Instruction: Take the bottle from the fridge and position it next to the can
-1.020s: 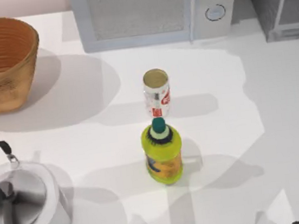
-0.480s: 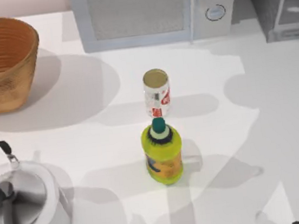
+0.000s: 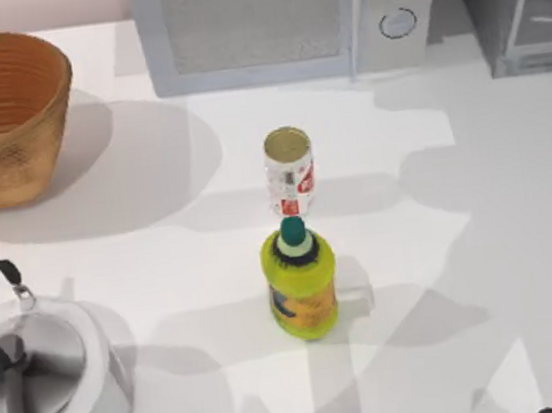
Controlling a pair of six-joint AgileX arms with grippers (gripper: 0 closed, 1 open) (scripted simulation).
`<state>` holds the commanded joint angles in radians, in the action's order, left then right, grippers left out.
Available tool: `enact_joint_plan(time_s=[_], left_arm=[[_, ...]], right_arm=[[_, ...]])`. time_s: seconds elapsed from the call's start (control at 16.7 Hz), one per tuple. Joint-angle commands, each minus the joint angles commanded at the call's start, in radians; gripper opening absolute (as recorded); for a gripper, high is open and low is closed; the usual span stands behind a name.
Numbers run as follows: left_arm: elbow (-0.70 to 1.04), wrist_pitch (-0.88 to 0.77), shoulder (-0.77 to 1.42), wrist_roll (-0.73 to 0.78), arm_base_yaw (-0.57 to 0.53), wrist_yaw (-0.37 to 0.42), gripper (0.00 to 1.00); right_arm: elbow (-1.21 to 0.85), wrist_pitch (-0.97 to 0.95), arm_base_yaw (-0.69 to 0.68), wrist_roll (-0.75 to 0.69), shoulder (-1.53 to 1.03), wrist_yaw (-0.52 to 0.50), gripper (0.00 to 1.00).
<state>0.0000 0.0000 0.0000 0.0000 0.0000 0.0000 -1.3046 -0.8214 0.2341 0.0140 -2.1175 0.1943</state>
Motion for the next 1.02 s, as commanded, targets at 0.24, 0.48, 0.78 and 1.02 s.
enact_joint_plan(time_s=[0.24, 0.48, 0.78, 1.02], left_arm=[[0.0, 0.0, 0.0, 0.0, 0.0, 0.0, 1.0], [0.0, 0.0, 0.0, 0.0, 0.0, 0.0, 1.0], [0.0, 0.0, 0.0, 0.0, 0.0, 0.0, 1.0], [0.0, 0.0, 0.0, 0.0, 0.0, 0.0, 1.0]], right_arm=[[0.191, -0.061, 0.026, 0.002, 0.129, 0.027, 0.0], [0.449, -0.135, 0.057, 0.002, 0.285, 0.063, 0.0], [0.591, -0.189, 0.079, 0.001, 0.39, 0.089, 0.0], [0.588, -0.188, 0.072, 0.003, 0.383, 0.085, 0.0]])
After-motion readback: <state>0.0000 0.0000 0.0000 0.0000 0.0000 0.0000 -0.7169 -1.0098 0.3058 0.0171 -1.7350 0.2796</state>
